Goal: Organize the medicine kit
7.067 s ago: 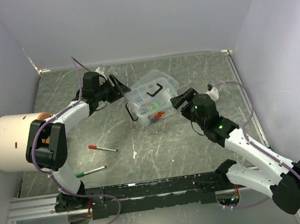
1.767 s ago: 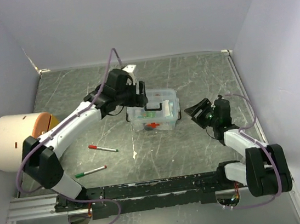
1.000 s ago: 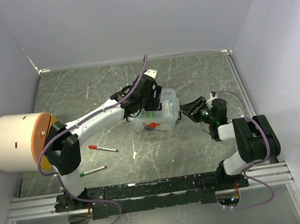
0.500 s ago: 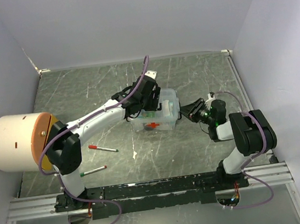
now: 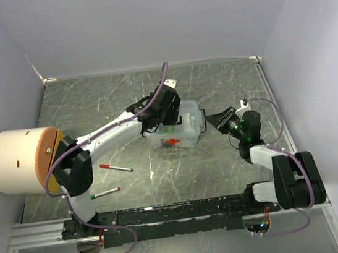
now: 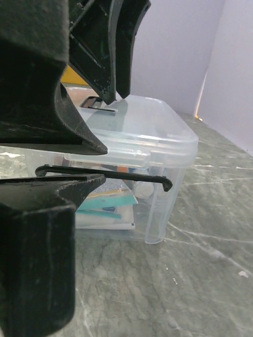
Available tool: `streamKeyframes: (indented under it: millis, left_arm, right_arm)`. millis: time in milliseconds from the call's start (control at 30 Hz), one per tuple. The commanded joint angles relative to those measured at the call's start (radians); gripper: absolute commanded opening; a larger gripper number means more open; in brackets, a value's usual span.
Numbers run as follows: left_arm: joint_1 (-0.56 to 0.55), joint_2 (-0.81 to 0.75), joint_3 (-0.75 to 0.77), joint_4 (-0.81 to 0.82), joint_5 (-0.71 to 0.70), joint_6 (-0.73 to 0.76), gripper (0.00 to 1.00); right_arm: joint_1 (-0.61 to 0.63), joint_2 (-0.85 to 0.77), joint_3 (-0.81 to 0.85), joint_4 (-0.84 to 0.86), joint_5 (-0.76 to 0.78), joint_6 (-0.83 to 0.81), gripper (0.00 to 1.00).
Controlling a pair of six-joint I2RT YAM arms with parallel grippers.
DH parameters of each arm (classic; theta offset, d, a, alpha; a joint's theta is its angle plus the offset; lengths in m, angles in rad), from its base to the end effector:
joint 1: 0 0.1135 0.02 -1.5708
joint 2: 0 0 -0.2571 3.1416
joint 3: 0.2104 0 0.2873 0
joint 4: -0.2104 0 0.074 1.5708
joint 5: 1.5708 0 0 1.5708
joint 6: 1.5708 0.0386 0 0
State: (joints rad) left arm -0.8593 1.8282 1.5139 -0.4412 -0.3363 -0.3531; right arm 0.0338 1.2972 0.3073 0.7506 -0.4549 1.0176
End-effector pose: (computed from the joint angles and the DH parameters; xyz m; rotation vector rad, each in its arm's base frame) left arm 0.3045 -0.3337 0.2566 0.4092 2.2496 -0.2430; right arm 0.2597 0.0258 0.1333 0.5962 1.8479 1.1354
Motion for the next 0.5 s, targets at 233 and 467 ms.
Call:
streamKeyframes:
  millis: [233,467]
  left_arm:
    - [-0.007,0.039,0.004,-0.057,0.012,-0.009,0.75]
    - [-0.007,0.032,-0.001,-0.054,0.023,-0.013,0.76]
  right_arm:
    - [0.004,-0.019,0.039,0.01,-0.061,-0.02,0.29]
    - [0.005,-0.039,0.054,-0.122,0.038,-0.04,0.52]
